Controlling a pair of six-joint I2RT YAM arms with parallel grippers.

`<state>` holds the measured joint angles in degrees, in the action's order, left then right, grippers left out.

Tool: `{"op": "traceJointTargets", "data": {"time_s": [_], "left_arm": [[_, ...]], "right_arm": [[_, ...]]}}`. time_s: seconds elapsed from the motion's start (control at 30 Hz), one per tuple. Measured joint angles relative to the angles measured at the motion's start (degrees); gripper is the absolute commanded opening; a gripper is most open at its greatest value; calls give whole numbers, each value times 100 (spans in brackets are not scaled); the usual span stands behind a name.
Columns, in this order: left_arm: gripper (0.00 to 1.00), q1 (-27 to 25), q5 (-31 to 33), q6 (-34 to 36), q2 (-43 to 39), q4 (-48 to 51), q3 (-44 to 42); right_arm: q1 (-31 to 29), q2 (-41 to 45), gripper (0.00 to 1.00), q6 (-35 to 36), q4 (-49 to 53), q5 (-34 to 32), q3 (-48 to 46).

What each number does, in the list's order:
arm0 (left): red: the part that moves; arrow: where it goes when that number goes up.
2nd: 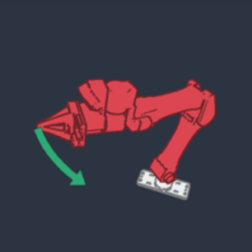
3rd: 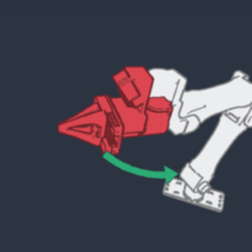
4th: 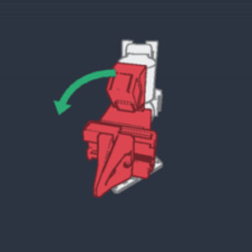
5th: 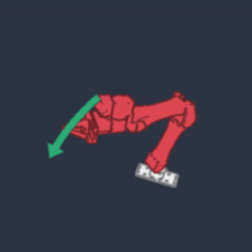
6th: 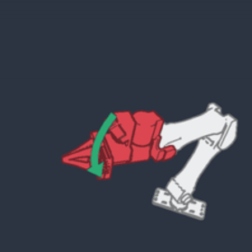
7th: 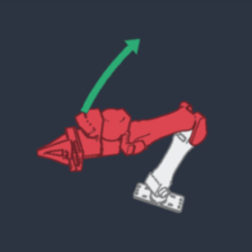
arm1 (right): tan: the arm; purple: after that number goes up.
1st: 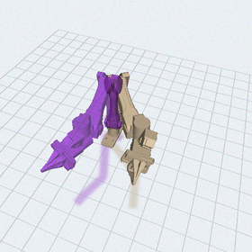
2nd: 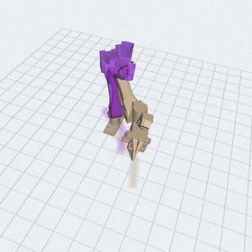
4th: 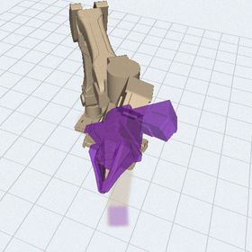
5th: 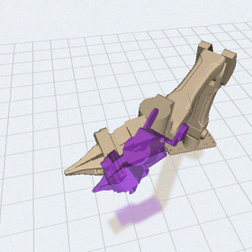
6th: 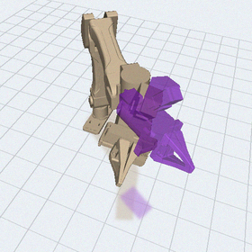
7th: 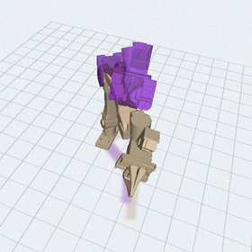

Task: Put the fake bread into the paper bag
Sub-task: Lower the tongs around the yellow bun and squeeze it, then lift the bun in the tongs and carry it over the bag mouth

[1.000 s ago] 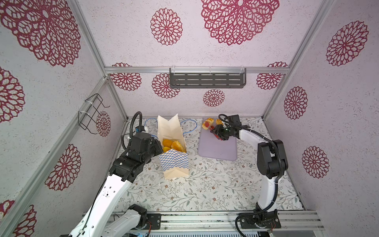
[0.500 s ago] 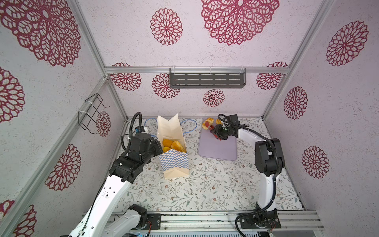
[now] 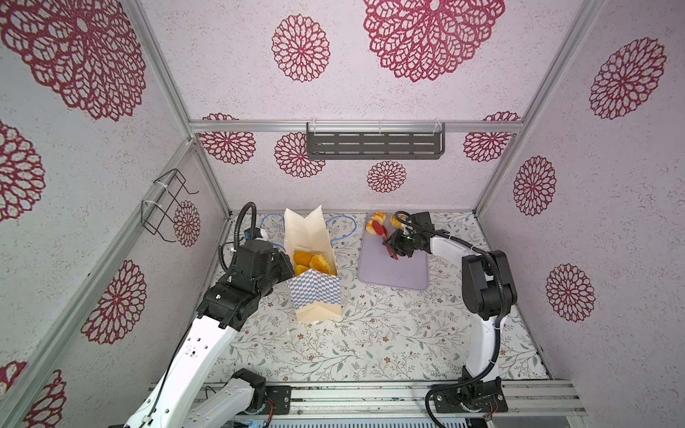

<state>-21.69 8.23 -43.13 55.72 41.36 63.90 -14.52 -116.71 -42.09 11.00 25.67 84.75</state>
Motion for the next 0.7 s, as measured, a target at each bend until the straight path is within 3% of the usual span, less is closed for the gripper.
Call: {"op": "traceJointTargets", "data": {"time_s": [0.7], "left_arm": [[16, 0, 7, -2, 0, -11, 0]], "right_arm": [[-28, 2820, 28, 382, 544, -52, -1342]]}}
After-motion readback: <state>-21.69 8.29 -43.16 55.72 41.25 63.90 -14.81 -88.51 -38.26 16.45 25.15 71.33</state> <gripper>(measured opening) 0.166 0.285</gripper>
